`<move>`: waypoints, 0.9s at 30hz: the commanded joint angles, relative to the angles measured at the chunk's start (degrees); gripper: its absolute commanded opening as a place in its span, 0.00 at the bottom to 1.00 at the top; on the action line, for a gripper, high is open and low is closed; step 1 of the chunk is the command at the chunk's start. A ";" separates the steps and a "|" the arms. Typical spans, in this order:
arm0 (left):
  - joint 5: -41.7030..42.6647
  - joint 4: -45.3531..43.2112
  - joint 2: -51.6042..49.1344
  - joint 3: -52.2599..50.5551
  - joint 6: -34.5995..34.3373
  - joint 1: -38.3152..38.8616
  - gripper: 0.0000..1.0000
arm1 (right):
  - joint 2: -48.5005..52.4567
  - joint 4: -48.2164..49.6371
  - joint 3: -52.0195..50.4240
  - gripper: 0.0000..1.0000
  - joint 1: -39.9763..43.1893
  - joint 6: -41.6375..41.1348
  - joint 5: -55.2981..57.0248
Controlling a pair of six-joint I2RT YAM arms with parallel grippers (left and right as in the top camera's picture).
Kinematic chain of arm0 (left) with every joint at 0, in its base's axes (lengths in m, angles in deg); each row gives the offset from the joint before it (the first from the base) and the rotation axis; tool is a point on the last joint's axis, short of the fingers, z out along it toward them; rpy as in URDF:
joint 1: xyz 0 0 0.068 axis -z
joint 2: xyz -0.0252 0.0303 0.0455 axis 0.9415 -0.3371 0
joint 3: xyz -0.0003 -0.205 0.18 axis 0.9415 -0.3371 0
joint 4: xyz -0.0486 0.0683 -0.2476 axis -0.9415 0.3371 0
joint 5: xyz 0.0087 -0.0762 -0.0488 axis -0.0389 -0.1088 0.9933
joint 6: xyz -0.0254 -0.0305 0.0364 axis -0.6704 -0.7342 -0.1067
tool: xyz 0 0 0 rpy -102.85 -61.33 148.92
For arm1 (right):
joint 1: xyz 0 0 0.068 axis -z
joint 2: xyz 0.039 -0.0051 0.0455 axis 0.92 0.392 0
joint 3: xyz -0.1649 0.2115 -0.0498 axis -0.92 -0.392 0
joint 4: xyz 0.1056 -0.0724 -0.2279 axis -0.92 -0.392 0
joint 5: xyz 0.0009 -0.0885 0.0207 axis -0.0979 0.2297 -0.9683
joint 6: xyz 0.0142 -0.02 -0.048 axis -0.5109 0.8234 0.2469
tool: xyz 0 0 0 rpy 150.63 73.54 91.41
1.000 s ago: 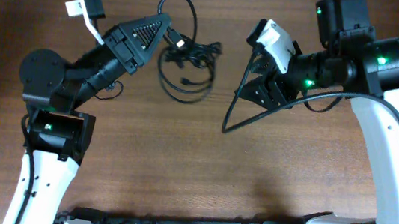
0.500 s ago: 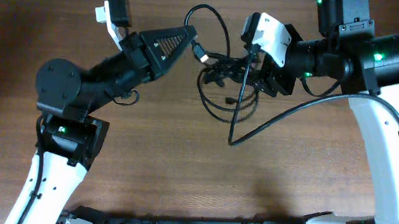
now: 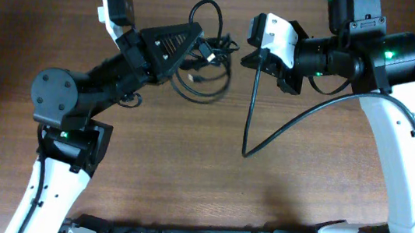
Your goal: Untangle cables
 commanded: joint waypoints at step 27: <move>13.90 -3.10 0.61 1.03 1.11 -1.49 0.99 | -0.33 12.87 0.63 0.04 -0.24 -23.43 -7.61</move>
